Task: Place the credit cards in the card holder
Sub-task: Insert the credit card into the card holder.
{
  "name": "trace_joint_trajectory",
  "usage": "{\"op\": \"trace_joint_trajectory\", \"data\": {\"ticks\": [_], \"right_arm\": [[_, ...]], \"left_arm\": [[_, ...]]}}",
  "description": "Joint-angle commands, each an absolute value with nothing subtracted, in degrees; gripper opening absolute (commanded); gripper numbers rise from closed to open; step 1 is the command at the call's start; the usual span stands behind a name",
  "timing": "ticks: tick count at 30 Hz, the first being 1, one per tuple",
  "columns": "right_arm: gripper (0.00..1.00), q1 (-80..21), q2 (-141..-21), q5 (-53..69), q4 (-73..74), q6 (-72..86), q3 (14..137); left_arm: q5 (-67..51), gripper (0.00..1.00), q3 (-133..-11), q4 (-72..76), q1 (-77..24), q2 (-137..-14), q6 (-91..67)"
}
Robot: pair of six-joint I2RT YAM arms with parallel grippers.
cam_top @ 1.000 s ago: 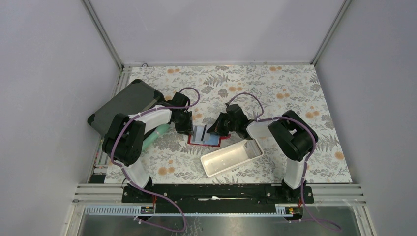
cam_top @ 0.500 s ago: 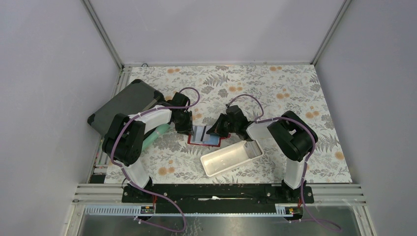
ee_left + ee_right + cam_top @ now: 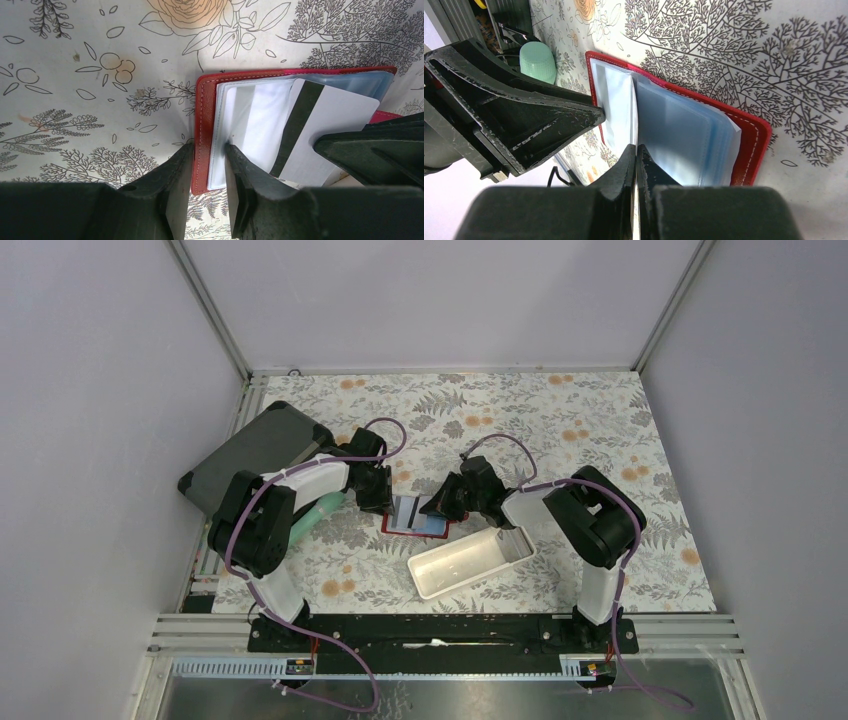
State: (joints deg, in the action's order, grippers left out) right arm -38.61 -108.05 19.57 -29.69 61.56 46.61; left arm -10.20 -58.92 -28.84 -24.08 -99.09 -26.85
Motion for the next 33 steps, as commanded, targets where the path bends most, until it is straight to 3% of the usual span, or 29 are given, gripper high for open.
{"op": "trace_joint_trajectory", "data": {"ticks": [1, 13, 33], "right_arm": [[0.00, -39.9, -109.4, 19.7, -27.4, 61.2, 46.0], [0.00, -39.8, -111.0, 19.7, -26.2, 60.6, 47.7], [0.00, -39.9, -112.4, 23.2, -22.4, 58.7, 48.7]], "left_arm": [[-9.9, 0.34, -60.5, -29.3, -24.4, -99.3, -25.9], [-11.7, 0.45, -60.3, -28.2, -24.4, -97.4, -25.8], [-14.4, 0.43, -60.3, -26.6, -24.4, -97.2, -25.0]]}}
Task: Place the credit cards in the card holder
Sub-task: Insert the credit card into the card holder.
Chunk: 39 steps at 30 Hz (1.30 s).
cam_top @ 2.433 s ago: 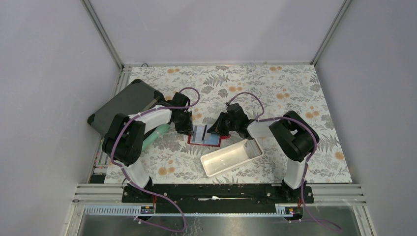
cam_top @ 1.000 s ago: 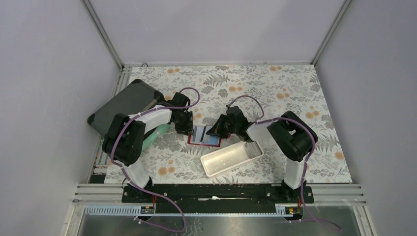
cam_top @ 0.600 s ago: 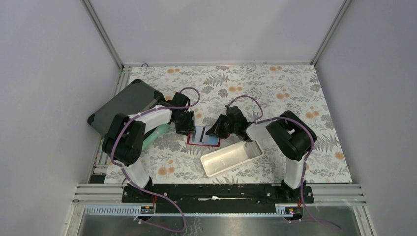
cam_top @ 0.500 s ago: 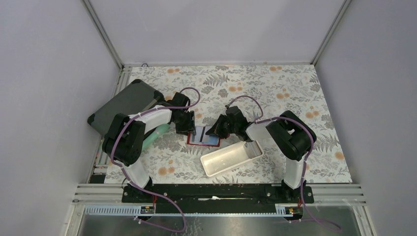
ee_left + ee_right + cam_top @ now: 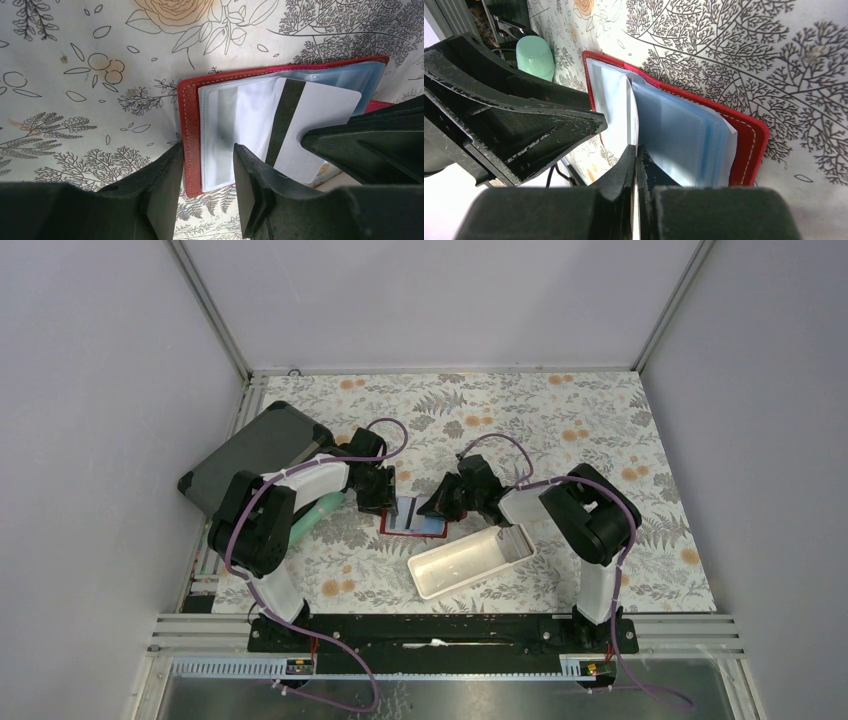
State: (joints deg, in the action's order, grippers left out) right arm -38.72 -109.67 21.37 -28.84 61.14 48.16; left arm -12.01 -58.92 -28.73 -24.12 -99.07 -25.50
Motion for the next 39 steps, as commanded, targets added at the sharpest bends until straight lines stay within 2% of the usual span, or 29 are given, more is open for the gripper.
{"op": "trace_joint_trajectory", "data": {"ticks": [1, 14, 31, 39], "right_arm": [[0.00, -39.9, -112.2, 23.2, -22.2, 58.6, 48.6], [0.00, -39.9, -110.8, 24.3, -20.4, 58.1, 48.2], [0.00, -39.9, -114.8, 24.2, -18.1, 56.5, 52.5], [0.25, -39.9, -114.3, 22.9, -13.2, 53.1, 55.5]], "left_arm": [[-14.3, 0.43, -60.3, -26.6, -24.4, -97.1, -25.0], [-11.5, 0.42, -60.8, -27.9, -24.4, -97.5, -25.1], [-13.2, 0.41, -60.7, -27.4, -24.4, -96.7, -24.8], [-13.4, 0.41, -60.7, -27.9, -24.4, -95.8, -25.6]]}}
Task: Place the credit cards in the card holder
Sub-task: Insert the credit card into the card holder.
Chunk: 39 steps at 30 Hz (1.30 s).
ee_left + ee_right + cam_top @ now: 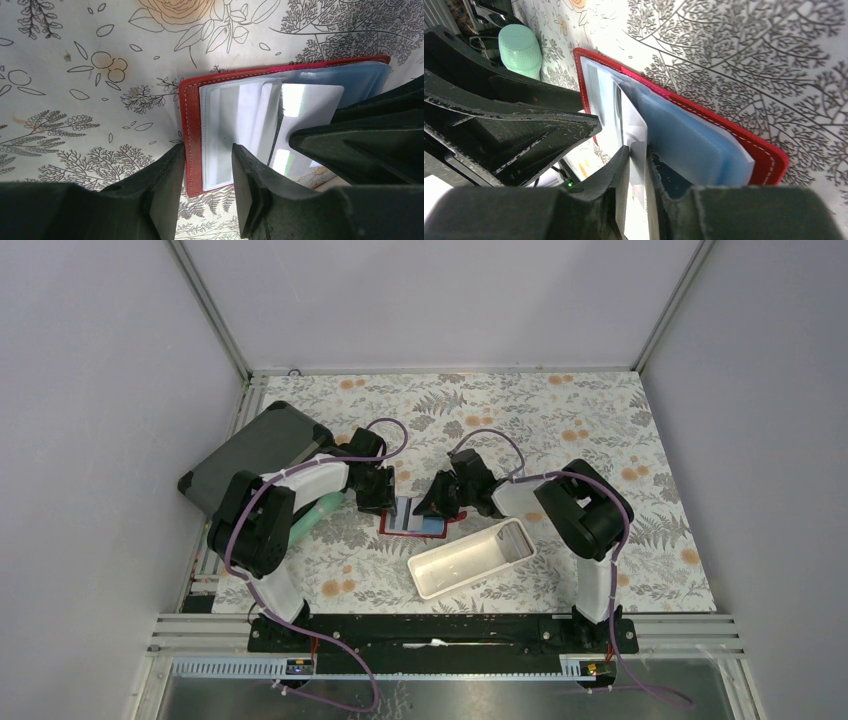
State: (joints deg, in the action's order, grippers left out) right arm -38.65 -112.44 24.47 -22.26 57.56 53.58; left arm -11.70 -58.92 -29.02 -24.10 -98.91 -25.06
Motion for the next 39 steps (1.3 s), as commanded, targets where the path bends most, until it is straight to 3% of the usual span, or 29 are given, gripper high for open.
{"op": "trace_joint_trajectory", "data": {"ticks": [1, 10, 24, 39], "right_arm": [[0.29, -39.9, -114.1, 22.5, -11.8, 52.2, 56.2], [0.45, -39.9, -111.6, 17.1, -0.5, 44.4, 62.6], [0.55, -40.1, -111.5, 8.6, 16.1, 33.8, 70.6], [0.68, -41.4, -112.3, 0.3, 25.1, 26.3, 76.5]], "left_arm": [[-13.5, 0.41, -60.7, -28.0, -24.4, -95.6, -25.7], [-13.0, 0.44, -60.9, -28.8, -23.8, -92.2, -25.9], [-20.2, 0.48, -55.5, -22.6, -21.9, -87.7, -34.8], [-15.7, 0.49, -42.7, -6.2, -21.9, -81.4, -45.4]]}}
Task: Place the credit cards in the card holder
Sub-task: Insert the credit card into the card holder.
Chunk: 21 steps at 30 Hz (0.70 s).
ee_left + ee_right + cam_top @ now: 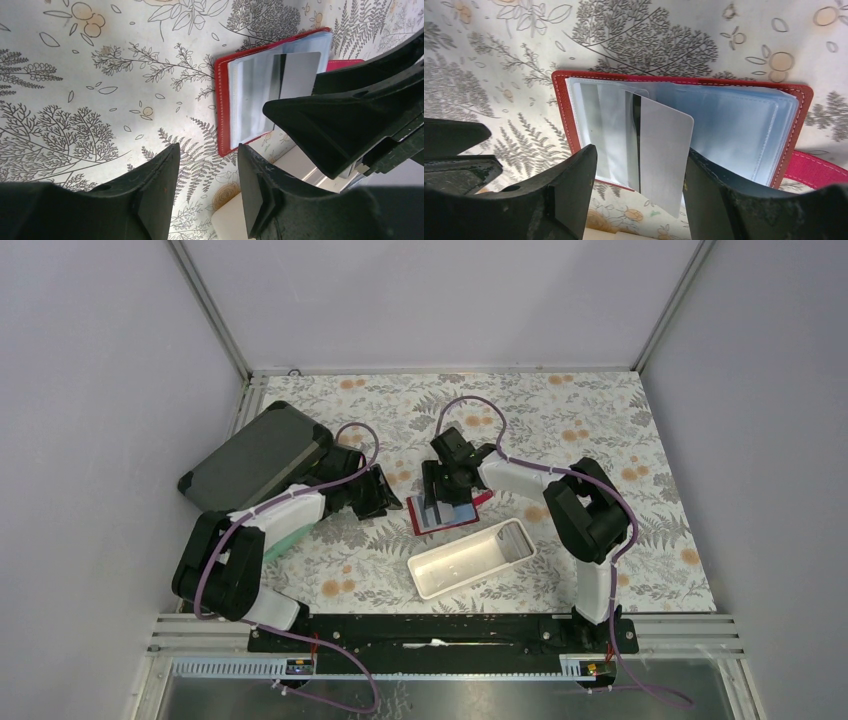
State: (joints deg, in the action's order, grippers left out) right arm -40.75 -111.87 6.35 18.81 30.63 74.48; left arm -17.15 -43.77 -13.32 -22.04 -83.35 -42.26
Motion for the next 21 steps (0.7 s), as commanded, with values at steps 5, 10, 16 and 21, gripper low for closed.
{"op": "trace_joint_trajectory", "data": {"ticks": [5, 10, 16, 21], "right_arm": [[0.71, -42.2, -113.2, -3.5, 27.4, 23.0, 78.1], [0.75, -43.9, -113.8, -4.5, 29.0, 19.2, 79.8], [0.83, -45.1, -113.7, -10.0, 30.3, 16.3, 80.8], [0.87, -45.1, -113.6, -13.6, 31.5, 14.3, 81.3]], "left_arm": [[-14.9, 0.48, -42.4, -4.9, -22.8, -81.6, -46.0], [-14.9, 0.48, -42.2, -3.3, -24.0, -82.4, -46.4], [-14.5, 0.48, -41.4, -2.9, -24.3, -81.4, -47.0], [-13.0, 0.48, -41.0, -2.8, -25.2, -80.5, -47.4]]}}
